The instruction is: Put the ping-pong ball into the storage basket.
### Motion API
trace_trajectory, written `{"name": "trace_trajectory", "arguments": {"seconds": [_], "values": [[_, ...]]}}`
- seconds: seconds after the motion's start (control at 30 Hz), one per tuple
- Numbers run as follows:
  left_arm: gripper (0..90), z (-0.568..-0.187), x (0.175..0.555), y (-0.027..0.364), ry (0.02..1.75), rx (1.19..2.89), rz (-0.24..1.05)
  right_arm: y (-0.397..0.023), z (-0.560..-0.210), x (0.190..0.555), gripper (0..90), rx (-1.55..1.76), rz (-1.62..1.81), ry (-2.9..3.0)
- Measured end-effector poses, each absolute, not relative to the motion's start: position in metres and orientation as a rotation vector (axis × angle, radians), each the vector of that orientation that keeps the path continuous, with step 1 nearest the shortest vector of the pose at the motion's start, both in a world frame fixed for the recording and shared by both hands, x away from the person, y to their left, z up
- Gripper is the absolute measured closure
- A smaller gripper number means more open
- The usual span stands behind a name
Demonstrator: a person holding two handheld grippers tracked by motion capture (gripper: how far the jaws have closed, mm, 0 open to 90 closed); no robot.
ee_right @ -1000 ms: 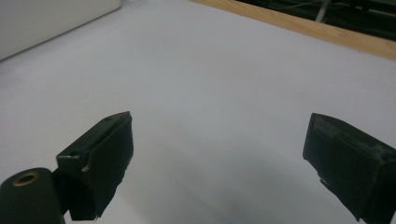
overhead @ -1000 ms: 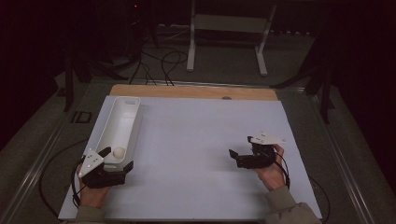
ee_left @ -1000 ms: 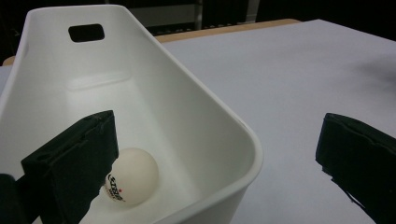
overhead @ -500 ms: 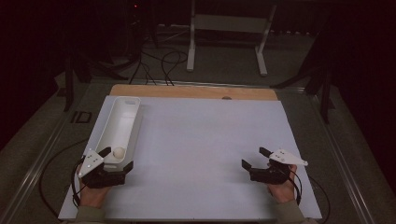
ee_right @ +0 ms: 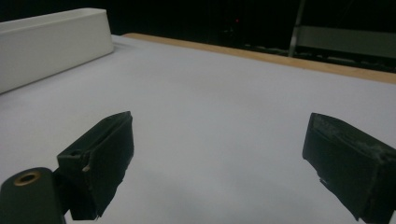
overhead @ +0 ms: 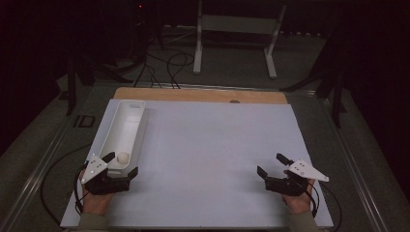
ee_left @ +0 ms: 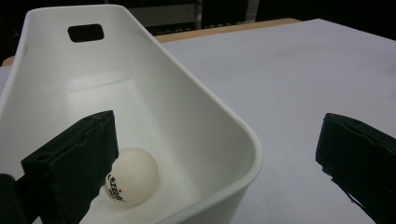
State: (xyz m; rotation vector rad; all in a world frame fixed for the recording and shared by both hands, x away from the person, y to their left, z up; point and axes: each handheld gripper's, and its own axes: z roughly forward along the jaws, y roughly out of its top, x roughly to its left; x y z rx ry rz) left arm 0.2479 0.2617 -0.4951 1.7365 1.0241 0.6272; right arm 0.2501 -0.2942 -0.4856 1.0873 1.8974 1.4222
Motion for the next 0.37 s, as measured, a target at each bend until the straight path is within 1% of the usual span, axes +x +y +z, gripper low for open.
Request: {"name": "trace_trajectory", "arguments": {"seconds": [0.37], "values": [[0.0, -0.4950, 0.2480, 0.2614, 1.028, 1.735, 0.629, -0.3008, -0.4865, 0.2497, 8.4, 1.096, 1.430, 1.857]]}}
